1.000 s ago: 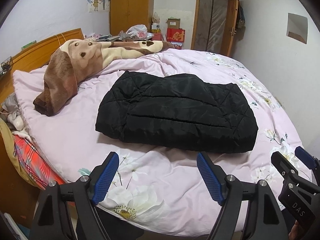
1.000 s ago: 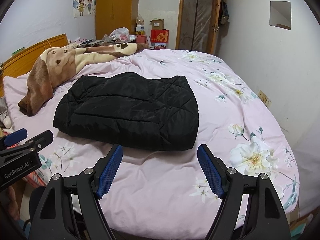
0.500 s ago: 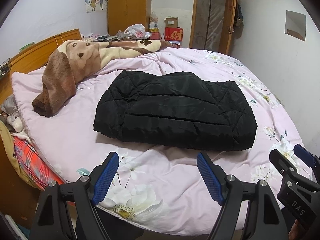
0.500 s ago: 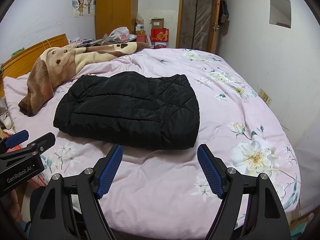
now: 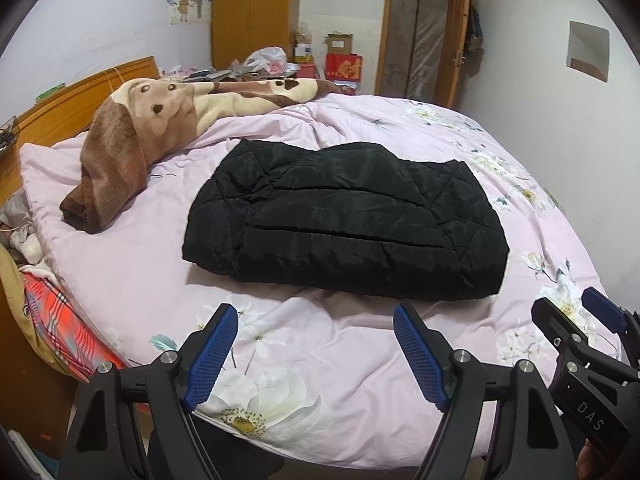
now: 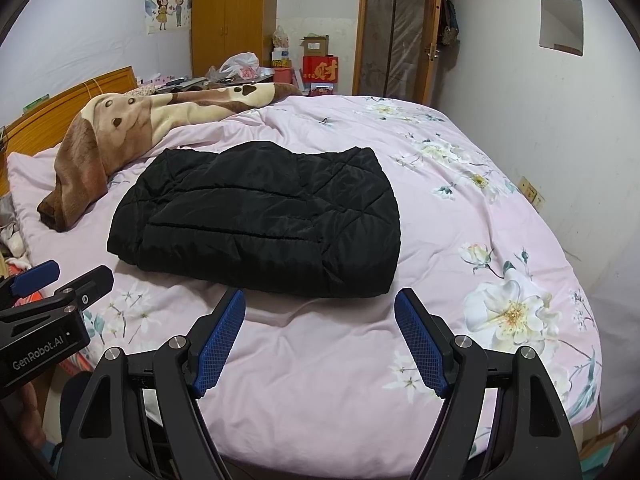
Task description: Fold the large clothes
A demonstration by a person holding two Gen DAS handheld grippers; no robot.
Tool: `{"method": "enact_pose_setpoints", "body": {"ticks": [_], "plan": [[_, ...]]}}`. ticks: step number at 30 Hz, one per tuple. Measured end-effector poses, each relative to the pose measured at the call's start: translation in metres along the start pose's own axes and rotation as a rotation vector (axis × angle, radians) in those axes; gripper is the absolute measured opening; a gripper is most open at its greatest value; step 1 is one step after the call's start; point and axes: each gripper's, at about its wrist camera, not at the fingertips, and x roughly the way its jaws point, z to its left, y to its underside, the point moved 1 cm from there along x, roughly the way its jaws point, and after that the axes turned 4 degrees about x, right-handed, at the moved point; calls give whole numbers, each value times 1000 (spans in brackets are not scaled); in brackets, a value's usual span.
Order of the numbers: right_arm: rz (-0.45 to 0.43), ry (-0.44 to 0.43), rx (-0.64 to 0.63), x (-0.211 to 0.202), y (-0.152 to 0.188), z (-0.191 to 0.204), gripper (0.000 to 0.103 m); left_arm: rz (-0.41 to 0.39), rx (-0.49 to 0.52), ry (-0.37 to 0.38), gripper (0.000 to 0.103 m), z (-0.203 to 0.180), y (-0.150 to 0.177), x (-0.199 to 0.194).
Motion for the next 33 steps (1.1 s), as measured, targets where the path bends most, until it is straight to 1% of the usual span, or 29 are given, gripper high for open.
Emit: {"method": "enact_pose_setpoints", "body": {"ticks": [15, 26, 33], "plan": [[3, -1, -2, 1, 3, 1, 77, -3, 8, -55, 80, -1, 3, -3], [4, -2, -2, 1, 3, 1, 77, 5, 4, -52, 80, 2, 3, -2], [7, -1, -2, 1, 4, 0, 77, 1, 3, -70, 80, 3, 3, -2]]}}
